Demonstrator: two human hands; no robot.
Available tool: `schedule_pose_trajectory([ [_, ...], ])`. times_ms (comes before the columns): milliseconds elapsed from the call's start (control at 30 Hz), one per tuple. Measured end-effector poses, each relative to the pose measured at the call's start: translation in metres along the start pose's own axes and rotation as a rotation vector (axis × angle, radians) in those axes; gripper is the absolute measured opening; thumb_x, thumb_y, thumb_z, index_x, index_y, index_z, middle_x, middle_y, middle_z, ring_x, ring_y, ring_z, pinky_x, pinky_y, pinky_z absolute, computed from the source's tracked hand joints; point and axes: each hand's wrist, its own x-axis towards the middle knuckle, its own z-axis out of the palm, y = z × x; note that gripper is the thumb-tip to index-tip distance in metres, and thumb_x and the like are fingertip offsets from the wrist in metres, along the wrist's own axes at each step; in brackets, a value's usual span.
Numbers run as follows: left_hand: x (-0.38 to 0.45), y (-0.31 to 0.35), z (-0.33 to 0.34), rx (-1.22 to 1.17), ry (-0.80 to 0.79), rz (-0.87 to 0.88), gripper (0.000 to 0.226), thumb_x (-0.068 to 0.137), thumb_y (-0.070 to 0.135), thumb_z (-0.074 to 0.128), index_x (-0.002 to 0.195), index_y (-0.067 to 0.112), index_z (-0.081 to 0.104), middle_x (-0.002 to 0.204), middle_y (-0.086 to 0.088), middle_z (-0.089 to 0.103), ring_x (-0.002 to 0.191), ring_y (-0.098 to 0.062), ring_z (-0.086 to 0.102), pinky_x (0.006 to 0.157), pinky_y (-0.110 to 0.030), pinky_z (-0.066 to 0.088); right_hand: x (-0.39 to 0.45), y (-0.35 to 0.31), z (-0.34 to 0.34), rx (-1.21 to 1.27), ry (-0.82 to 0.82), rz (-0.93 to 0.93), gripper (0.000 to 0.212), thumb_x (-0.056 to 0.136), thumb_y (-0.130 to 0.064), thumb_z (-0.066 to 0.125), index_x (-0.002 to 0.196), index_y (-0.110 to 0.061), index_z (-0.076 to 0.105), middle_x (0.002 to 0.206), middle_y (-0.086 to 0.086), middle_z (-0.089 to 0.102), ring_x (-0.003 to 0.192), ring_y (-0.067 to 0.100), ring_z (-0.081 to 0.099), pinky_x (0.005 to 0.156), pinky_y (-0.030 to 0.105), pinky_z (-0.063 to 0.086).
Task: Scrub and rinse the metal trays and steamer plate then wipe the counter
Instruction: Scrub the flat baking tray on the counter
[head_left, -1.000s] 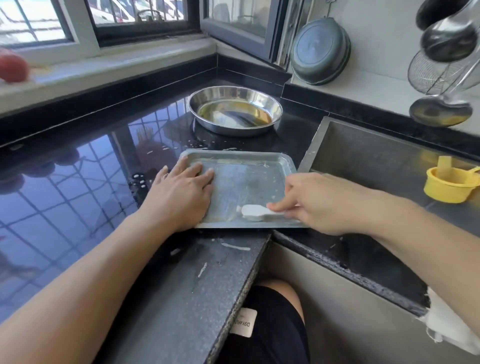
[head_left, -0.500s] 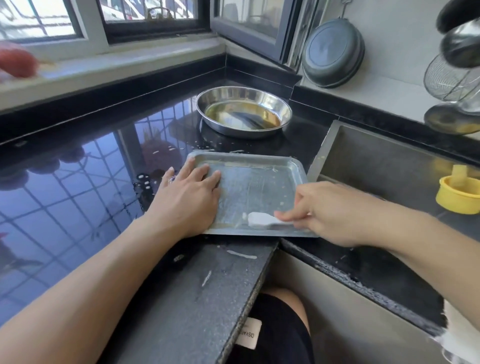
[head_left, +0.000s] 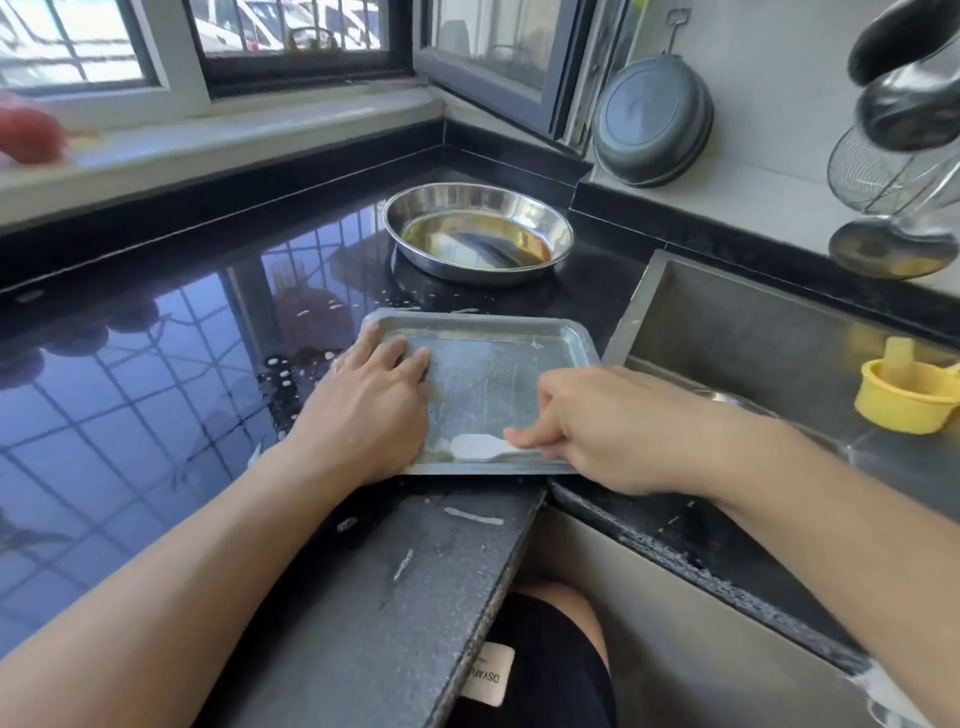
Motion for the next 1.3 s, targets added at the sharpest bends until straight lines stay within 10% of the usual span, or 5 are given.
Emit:
schedule_pose_trajectory([
  [300,0.002,-0.003,0.003,0.052,-0.016,-0.005,0.048,0.106,0.034,0.028,0.150,0.022,0.040,0.151,0.002,0.040,0.155,-0.025,0.007,0.124,-0.057,0.019,-0.058,0.041,-0.010,-0.033,-0.161,0.317,0.032,0.102,-0.047,0.048,0.127,-0.067,0.052,0.096,-0.015,0.055,0.099,0.024,0.059,0.086,0.038,0.052],
  [600,-0.019,0.033,-0.015,0.130,-0.040,-0.025,0.058,0.101,0.047,0.029,0.129,0.003,0.055,0.148,-0.020,0.049,0.156,-0.033,0.016,0.125,-0.046,0.019,-0.040,0.017,-0.005,-0.190,-0.005,0.474,0.034,0.101,-0.020,0.043,0.127,-0.023,0.065,0.100,0.005,0.054,0.077,0.029,0.047,0.072,0.041,0.050],
  [900,-0.026,0.034,-0.004,0.225,0.040,0.079,0.049,0.094,0.050,0.035,0.098,0.009,0.062,0.093,-0.013,0.061,0.102,-0.034,0.061,0.080,-0.042,0.054,-0.062,-0.021,-0.028,-0.149,-0.159,0.532,0.028,0.091,-0.008,0.042,0.069,-0.021,0.032,0.078,0.003,0.044,0.062,0.018,0.044,0.062,0.033,0.044],
  [1033,-0.027,0.034,-0.004,0.221,0.020,0.091,0.059,0.097,0.055,0.017,0.117,0.015,0.056,0.113,-0.009,0.058,0.116,-0.029,0.057,0.095,-0.041,0.047,-0.018,0.010,-0.023,-0.124,-0.048,0.526,0.022,0.096,-0.017,0.044,0.108,-0.018,0.062,0.081,0.001,0.041,0.074,0.026,0.050,0.069,0.038,0.044],
  [1300,-0.026,0.039,-0.008,0.203,-0.032,0.048,0.054,0.106,0.055,0.022,0.136,0.017,0.045,0.133,-0.007,0.049,0.133,-0.025,0.044,0.106,-0.038,0.039,0.000,0.019,-0.008,-0.149,0.035,0.475,0.040,0.098,-0.015,0.041,0.133,-0.025,0.057,0.090,0.005,0.048,0.078,0.030,0.048,0.066,0.038,0.040],
])
